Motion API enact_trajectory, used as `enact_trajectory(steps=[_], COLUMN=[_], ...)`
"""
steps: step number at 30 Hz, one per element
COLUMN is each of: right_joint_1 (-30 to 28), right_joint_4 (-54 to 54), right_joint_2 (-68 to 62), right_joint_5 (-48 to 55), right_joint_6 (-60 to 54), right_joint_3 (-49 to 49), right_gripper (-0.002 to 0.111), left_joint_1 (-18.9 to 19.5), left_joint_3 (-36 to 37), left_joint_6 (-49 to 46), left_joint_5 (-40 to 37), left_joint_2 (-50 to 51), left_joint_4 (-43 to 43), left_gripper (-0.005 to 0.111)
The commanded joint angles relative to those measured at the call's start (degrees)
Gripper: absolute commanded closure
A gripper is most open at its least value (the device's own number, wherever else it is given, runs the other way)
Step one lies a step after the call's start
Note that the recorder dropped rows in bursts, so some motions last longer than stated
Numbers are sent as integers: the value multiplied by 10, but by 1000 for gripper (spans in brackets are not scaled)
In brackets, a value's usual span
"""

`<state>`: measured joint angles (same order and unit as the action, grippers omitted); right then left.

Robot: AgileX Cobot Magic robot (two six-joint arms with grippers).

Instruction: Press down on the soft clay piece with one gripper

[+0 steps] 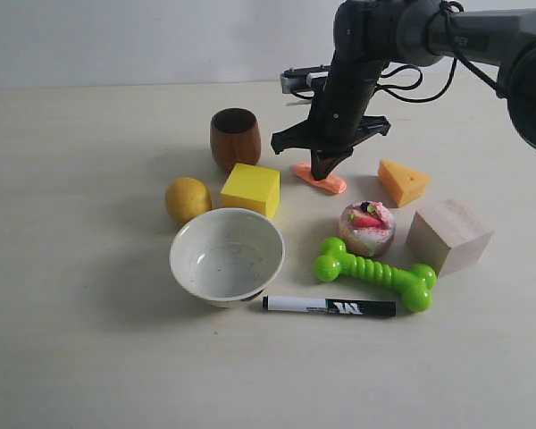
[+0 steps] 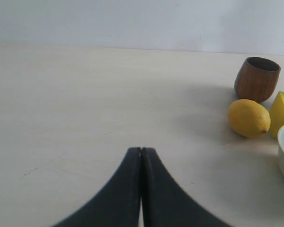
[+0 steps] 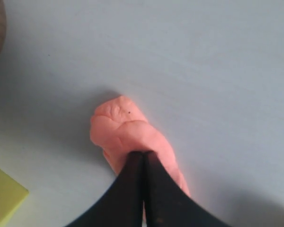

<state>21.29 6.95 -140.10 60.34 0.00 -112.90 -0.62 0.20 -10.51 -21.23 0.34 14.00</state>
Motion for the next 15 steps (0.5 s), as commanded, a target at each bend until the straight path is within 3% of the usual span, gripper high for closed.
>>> enact_trajectory(steps=[1, 15], right_joint_1=[0, 0], right_joint_4=[-16, -14], right_joint_2=[14, 91], right_joint_5=[-33, -84], right_joint_6=[0, 0], right_joint_3=[6, 82], right_gripper=[108, 108], left_joint_1=[1, 1], left_joint_3=[-2, -2], left_joint_6=[1, 1], left_joint_5=[4, 4], left_joint_2=[-3, -3], left_joint_4=[1, 1], left_gripper=[107, 107])
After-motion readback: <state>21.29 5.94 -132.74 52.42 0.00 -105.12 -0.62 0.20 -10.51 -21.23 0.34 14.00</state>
